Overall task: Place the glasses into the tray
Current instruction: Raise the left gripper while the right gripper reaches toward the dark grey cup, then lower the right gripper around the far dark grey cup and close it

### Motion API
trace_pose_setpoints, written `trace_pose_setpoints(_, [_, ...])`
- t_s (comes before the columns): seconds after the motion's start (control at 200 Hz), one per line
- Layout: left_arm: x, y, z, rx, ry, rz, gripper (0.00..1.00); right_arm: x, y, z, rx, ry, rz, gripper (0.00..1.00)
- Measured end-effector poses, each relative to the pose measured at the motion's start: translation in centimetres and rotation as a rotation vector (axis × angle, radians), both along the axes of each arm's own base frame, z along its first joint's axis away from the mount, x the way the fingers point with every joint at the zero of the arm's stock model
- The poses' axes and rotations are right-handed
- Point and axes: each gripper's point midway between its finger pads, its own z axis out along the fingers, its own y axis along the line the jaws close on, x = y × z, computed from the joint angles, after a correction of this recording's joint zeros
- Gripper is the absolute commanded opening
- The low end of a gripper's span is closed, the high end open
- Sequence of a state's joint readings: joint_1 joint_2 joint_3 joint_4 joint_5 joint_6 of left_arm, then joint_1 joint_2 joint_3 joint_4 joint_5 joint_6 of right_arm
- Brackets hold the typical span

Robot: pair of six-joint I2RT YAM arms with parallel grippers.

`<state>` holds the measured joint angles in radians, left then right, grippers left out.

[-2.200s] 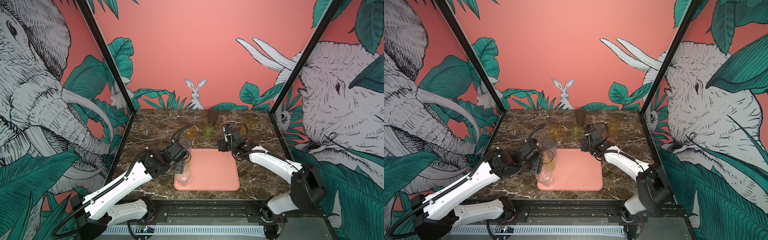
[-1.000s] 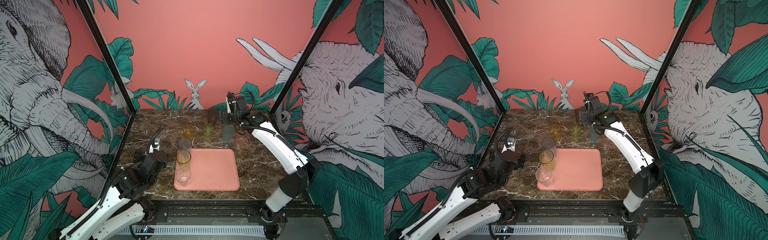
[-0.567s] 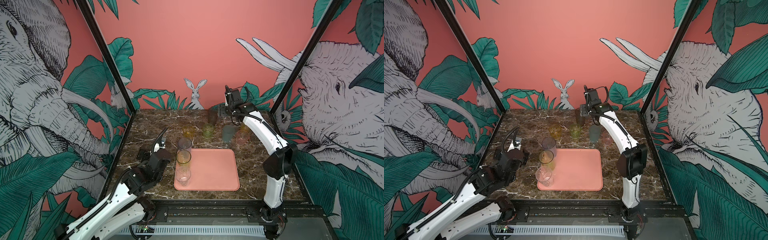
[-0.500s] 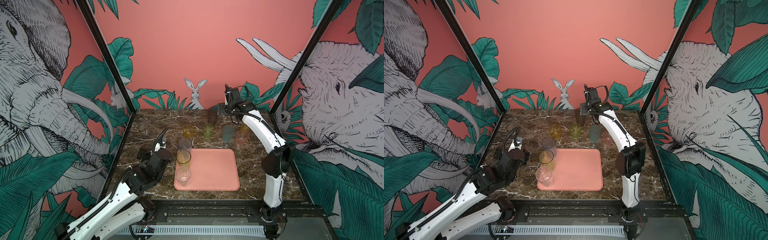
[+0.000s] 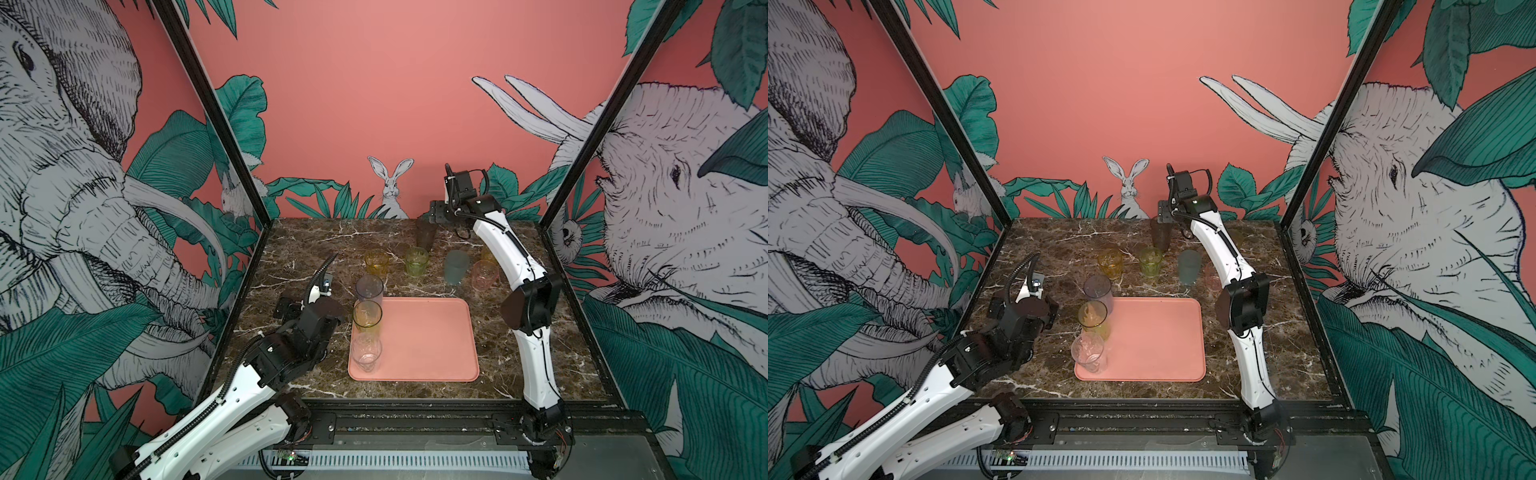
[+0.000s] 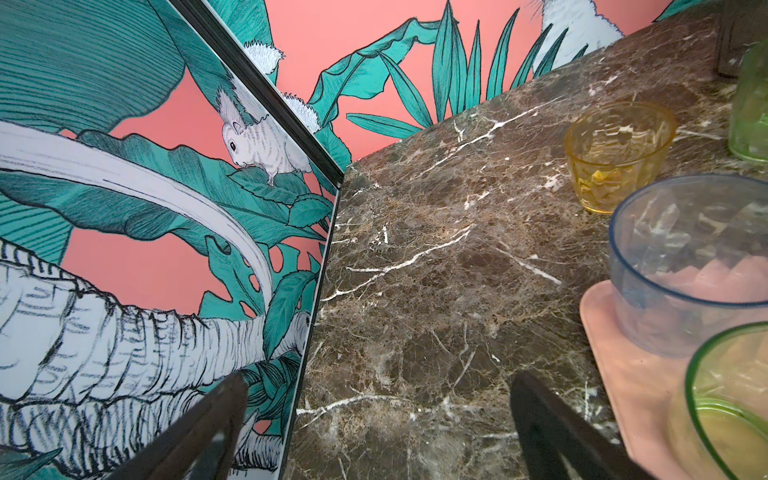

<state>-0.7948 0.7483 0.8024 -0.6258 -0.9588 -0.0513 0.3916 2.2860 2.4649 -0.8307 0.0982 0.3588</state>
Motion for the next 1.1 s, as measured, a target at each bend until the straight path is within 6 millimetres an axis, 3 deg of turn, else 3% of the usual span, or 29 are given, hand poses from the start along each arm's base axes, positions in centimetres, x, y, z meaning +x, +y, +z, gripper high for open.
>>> trace_pose_setpoints(0.21, [-0.1,0.1,0.1,-0.011,-0.006,0.0,1.0,1.5,-0.2,-2.4,0.037,0.043,-0.029,0.81])
trace_pose_setpoints(0.585, [-0.2,-0.1,0.1,-0.024,-0.004,-0.011,0.99,2.3,-0.2,-6.3,0.092,0.122,-0.093,0.71])
trace_pose_setpoints(1.1, [-0.7,0.4,0.6,-0.047,-0.019,-0.02,0.99,3.6,-0.4,-8.8,0.18,0.155,-0.149,0.51])
